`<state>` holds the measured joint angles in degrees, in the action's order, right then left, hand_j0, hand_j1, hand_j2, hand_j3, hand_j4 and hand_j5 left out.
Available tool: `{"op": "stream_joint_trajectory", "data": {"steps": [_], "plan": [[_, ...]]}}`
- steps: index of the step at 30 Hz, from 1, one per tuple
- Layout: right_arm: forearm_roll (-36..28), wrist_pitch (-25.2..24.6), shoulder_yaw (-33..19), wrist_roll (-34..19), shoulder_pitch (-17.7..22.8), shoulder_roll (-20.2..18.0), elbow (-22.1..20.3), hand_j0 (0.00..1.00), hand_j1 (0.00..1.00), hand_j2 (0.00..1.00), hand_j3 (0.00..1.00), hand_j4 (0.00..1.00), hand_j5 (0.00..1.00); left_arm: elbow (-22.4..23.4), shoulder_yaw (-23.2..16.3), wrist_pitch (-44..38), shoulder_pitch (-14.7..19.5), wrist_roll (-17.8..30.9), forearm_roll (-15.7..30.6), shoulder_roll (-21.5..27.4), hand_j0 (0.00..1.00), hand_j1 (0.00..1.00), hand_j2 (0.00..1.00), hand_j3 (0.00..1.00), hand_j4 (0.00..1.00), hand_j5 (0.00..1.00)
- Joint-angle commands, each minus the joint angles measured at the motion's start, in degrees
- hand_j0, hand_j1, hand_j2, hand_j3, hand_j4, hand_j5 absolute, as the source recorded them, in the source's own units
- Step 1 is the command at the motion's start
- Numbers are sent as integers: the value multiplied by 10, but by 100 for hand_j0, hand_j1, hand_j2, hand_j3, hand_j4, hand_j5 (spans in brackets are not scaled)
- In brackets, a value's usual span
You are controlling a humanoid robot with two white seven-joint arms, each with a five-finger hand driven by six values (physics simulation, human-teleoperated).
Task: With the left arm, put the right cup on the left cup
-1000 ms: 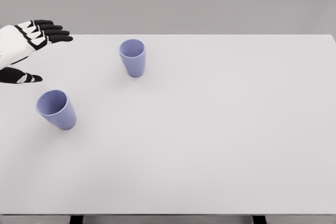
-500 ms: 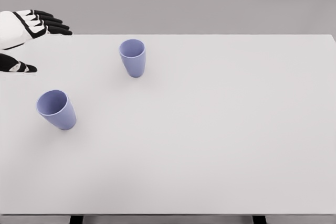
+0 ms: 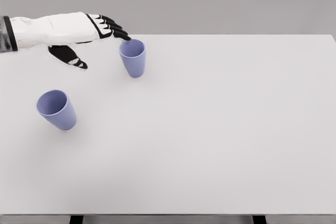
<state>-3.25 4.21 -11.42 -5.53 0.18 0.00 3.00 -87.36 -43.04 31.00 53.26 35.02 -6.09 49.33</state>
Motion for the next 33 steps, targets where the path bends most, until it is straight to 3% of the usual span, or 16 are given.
{"op": "stream_joint_trajectory", "data": {"steps": [1, 6, 11, 17, 20, 25, 28, 33], "plan": [[0, 0, 0, 0, -1, 0, 0, 100, 100, 100, 100, 100, 100, 38, -55, 1, 3, 0, 0, -27, 100, 100, 100, 100, 100, 100], [0, 0, 0, 0, 0, 0, 0, 100, 100, 100, 100, 100, 100, 112, -124, 1, 83, 0, 1, -66, 100, 100, 100, 100, 100, 100], [0, 0, 0, 0, -1, 0, 0, 100, 100, 100, 100, 100, 100, 205, -159, 1, 130, 0, 0, -119, 100, 100, 100, 100, 100, 100], [0, 0, 0, 0, 0, 0, 1, 100, 100, 100, 100, 100, 100, 270, -174, 1, 154, 0, -1, -159, 100, 100, 100, 100, 100, 100], [0, 0, 0, 0, 0, 0, 0, 100, 100, 100, 100, 100, 100, 330, -173, 1, 166, 0, -30, -194, 100, 100, 100, 100, 100, 100], [0, 0, 0, 0, -1, 0, 0, 100, 100, 100, 100, 100, 100, 335, -176, 0, 166, 0, -43, -199, 100, 100, 100, 100, 100, 100], [0, 0, 0, 0, -1, 0, 1, 100, 100, 100, 100, 100, 100, 379, -180, -1, 166, 0, -77, -223, 100, 100, 100, 100, 100, 100], [0, 0, 0, 0, -1, 0, 0, 100, 100, 100, 100, 100, 100, 379, -180, -1, 165, 0, -81, -229, 100, 100, 100, 100, 100, 100]]}}
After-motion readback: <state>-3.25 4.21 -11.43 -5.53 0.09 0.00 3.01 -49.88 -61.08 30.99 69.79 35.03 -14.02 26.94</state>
